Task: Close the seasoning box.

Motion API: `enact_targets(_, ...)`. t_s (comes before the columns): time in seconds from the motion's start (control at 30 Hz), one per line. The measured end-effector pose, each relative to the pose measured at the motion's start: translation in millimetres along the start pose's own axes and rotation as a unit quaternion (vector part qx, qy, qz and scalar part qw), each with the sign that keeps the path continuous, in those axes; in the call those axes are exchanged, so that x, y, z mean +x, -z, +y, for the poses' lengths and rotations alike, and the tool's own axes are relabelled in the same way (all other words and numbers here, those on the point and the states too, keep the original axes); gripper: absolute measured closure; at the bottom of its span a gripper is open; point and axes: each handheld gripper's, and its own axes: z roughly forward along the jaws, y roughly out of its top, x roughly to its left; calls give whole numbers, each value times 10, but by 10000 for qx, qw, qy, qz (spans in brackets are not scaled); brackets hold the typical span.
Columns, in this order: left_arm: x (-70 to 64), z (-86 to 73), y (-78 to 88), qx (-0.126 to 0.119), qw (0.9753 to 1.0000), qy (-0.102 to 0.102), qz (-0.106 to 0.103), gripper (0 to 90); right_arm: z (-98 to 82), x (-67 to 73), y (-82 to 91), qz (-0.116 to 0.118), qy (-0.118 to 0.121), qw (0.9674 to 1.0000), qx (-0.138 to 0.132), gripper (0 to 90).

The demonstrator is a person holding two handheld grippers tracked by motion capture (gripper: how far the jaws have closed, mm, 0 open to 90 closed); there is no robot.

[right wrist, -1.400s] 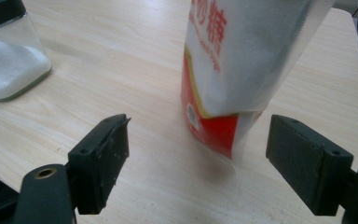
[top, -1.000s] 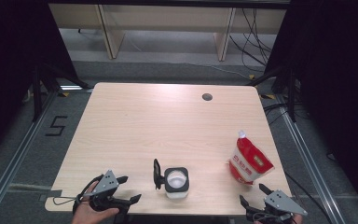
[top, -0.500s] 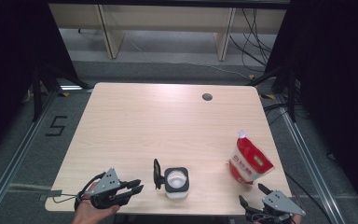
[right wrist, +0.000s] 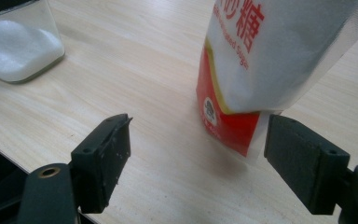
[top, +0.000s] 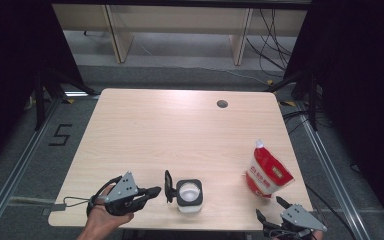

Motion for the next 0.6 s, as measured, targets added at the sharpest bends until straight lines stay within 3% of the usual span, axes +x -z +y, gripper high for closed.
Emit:
enact_targets(0.07,6,54,21,-11,9999,-112,-13,895,-1,14,-2,79,-82,9999,88,235)
enact_targets(0.1,-1,63,19,-53,10000,-45,-21,895,0,8,-1,85,-26,9999,84,235)
enact_targets(0.2,4,92,28,-41,9999,-100,-13,895,0,12,0,96,-76,9999,88,235)
enact_targets(0.27,3,128,22,11,9999,-122,-3,895,-1,4,-11,27,50,10000,9,235)
enact_targets(0.3,-9,139,13,10,10000,-85,-18,895,0,19,-7,130,-45,9999,98,236)
enact_targets(0.33,-6,156,5,19,9998,-182,-36,895,3,22,-3,109,-34,9999,112,236)
enact_targets(0.37,-17,167,-8,8,9999,-145,-43,895,4,11,-6,25,66,10000,35,236)
enact_targets(0.47,-25,198,-31,2,9998,-200,-47,894,4,11,-6,34,56,10000,34,236)
enact_targets(0.53,-17,235,-26,41,9994,-342,26,894,2,21,-4,123,-21,9999,116,236)
enact_targets(0.6,-8,247,-20,33,9994,-339,33,894,3,8,-6,40,133,9999,59,237)
